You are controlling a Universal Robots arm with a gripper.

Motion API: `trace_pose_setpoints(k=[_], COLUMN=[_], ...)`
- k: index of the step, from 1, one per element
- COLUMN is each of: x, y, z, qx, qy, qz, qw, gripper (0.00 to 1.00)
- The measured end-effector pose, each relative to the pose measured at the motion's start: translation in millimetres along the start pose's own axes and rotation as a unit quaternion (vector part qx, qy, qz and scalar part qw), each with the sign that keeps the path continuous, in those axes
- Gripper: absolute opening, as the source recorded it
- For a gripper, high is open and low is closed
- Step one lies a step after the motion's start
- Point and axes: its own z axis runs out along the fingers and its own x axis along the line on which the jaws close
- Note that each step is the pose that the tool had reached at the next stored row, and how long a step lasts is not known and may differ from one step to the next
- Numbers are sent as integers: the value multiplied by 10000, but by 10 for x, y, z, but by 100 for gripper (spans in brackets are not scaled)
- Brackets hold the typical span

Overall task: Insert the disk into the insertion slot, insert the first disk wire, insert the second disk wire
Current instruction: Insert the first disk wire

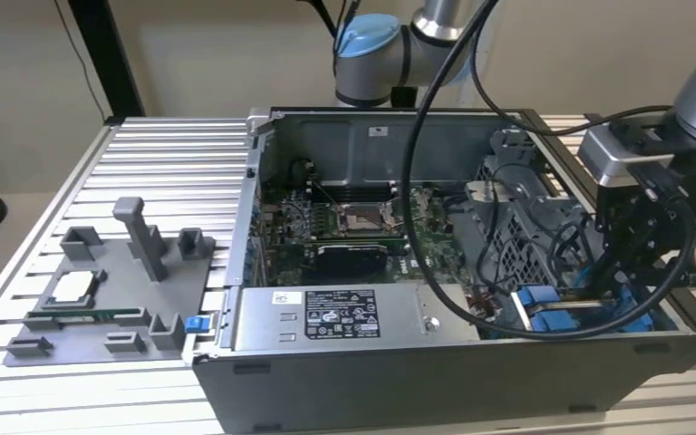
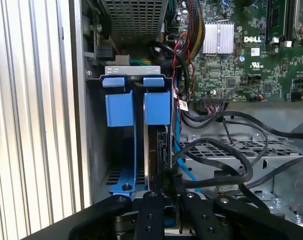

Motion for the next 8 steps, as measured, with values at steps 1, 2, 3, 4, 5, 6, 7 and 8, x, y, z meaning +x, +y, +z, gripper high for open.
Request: trace_pose_setpoints(k=[1, 2, 3, 4, 5, 6, 7, 8], x=[0, 1, 1, 1, 1, 1, 1, 1], y=[0, 0, 1, 1, 2, 2, 3, 3], z=[4, 7, 9, 12, 16, 16, 17, 16], qx=[1, 2, 2, 2, 1, 0, 0, -1], qy=[1, 1, -1, -4, -6, -7, -9, -10], qz=[-4, -6, -9, -14, -23, -36, -53, -73], qw=[10000, 10000, 10000, 10000, 10000, 10000, 10000, 10000], gripper=[0, 0, 0, 0, 0, 0, 0, 0])
